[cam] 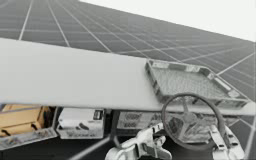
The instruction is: Pick up and drop off the object
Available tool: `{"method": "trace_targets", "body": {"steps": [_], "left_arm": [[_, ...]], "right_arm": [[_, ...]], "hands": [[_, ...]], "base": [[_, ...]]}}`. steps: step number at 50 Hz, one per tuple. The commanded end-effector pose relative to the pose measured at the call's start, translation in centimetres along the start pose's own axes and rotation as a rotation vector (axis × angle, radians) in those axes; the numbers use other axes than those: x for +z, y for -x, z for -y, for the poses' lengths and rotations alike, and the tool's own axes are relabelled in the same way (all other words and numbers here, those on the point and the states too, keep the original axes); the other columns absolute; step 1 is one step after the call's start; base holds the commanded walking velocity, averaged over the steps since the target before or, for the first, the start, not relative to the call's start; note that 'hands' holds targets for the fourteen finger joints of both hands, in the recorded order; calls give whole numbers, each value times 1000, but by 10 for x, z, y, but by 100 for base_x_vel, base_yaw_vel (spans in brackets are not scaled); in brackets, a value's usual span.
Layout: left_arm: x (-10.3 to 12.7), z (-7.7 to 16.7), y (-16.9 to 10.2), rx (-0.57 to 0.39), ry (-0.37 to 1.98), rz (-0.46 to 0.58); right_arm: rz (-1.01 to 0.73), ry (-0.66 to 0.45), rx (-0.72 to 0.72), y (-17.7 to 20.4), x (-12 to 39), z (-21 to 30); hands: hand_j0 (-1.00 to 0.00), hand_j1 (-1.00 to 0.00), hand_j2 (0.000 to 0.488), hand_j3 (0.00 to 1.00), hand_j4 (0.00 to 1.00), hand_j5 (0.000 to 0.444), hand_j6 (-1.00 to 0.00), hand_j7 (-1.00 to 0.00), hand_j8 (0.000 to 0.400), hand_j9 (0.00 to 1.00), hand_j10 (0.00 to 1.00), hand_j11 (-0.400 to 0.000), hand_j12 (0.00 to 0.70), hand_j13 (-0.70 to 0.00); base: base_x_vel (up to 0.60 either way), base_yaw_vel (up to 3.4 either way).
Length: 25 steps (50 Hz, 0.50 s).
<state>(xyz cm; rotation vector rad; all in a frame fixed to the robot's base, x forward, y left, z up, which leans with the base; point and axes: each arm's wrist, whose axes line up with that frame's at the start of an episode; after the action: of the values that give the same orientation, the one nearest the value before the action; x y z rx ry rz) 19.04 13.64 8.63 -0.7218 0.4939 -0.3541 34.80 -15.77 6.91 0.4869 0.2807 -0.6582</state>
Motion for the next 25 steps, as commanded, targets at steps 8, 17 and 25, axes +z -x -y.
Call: {"method": "trace_targets", "body": {"steps": [8,17,25], "left_arm": [[3,-1,9,15,0,37],[3,-1,9,15,0,37],[3,-1,9,15,0,37]], "right_arm": [[15,-73,166,13,6,-52],[15,-73,166,13,6,-52],[15,-73,166,13,6,-52]], "hands": [[0,0,0,1000,1000,0,0,0,0,1000,1000,-400,0,-700],[0,0,0,1000,1000,0,0,0,0,1000,1000,-400,0,-700],[0,0,0,1000,1000,0,0,0,0,1000,1000,-400,0,-700]], "base": [[14,128],[14,128],[14,128]]}}
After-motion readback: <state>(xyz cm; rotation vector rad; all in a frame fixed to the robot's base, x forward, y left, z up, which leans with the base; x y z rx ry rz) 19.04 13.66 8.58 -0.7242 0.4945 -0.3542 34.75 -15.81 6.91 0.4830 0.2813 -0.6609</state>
